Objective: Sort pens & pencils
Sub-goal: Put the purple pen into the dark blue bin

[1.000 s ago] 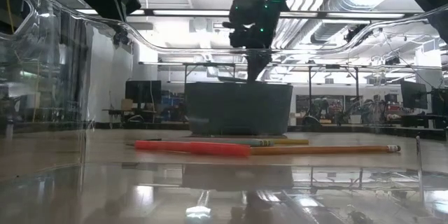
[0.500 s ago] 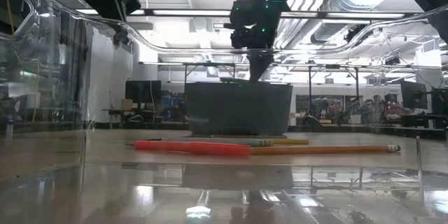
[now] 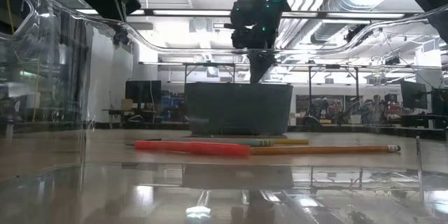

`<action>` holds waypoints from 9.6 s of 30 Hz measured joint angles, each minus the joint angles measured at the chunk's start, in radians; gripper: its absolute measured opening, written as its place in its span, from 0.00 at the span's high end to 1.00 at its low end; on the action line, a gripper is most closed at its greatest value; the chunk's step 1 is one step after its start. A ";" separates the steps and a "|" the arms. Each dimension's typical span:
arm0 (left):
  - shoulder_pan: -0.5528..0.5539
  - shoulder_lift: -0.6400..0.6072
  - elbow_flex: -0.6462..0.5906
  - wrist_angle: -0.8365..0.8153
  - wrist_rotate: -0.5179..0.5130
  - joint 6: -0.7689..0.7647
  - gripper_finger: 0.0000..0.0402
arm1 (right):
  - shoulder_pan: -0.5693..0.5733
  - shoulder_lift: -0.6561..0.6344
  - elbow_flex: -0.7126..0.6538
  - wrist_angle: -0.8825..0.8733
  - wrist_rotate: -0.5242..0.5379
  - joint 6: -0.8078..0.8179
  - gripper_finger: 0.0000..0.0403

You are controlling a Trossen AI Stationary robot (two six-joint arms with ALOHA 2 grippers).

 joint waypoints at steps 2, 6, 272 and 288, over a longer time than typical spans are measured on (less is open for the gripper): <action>0.000 0.000 0.000 0.000 0.003 0.002 0.94 | 0.021 -0.016 0.000 -0.016 -0.024 0.000 0.78; 0.000 0.000 0.000 0.003 0.005 0.008 0.94 | 0.079 -0.056 0.000 0.009 -0.034 0.001 0.78; 0.578 0.630 0.559 0.191 0.091 0.484 0.94 | 0.682 -0.719 0.000 -0.388 0.482 0.525 0.87; 0.584 0.636 0.559 0.182 0.107 0.492 0.82 | 0.682 -0.720 0.000 -0.387 0.482 0.544 0.87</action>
